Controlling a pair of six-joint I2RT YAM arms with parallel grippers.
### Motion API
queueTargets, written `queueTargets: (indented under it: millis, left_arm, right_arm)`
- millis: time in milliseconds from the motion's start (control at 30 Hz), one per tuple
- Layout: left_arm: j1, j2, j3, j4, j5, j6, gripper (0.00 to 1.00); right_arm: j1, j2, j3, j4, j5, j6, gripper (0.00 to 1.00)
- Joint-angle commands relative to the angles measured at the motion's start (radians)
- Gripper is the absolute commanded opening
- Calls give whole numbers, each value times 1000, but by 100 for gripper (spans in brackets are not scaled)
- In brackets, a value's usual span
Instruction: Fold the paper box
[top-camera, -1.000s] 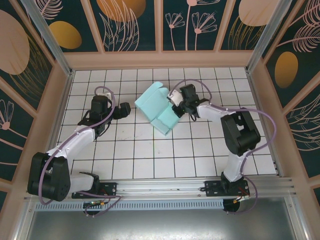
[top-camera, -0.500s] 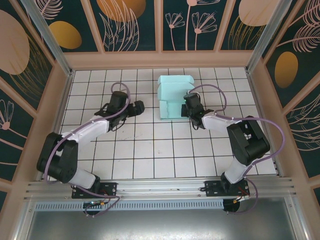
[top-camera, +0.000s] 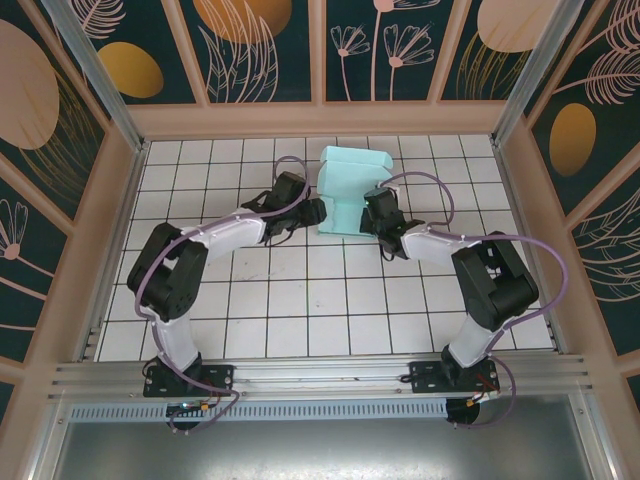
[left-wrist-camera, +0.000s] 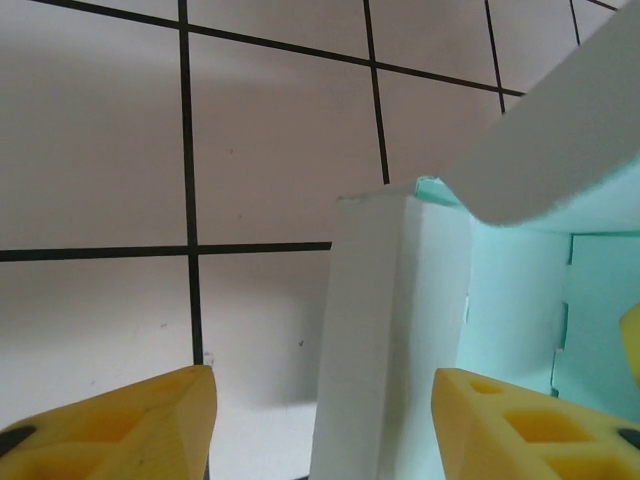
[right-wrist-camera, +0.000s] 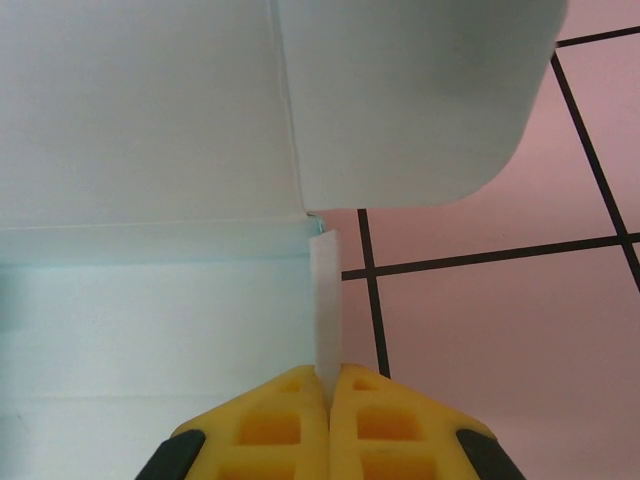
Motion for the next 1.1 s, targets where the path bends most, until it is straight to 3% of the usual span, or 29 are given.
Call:
queueTargets:
  millis: [0,200,400,700,900,1067]
  left_arm:
    - [0,44,50,-21,42,7,53]
    - [-1,111,86,-16,88,15,44]
    - [-2,154,96,-23,88,31,24]
    - [-14,221,116,-87,8,74,16]
    - [-14,241,114,-131,-86,114,1]
    - [-15,209,76,-107,-146,184,0]
  right_arm:
    - [10,22,16,22,-13,36,3]
    - [15,42,37,8,-47,62,5]
    - [15,53,46,8,-57,66,5]
    - [15,45,55,13,-84,65,7]
    - [15,-57,-12,111,-127,40,36]
    - [-64,-252,-202,329,-252,65,57]
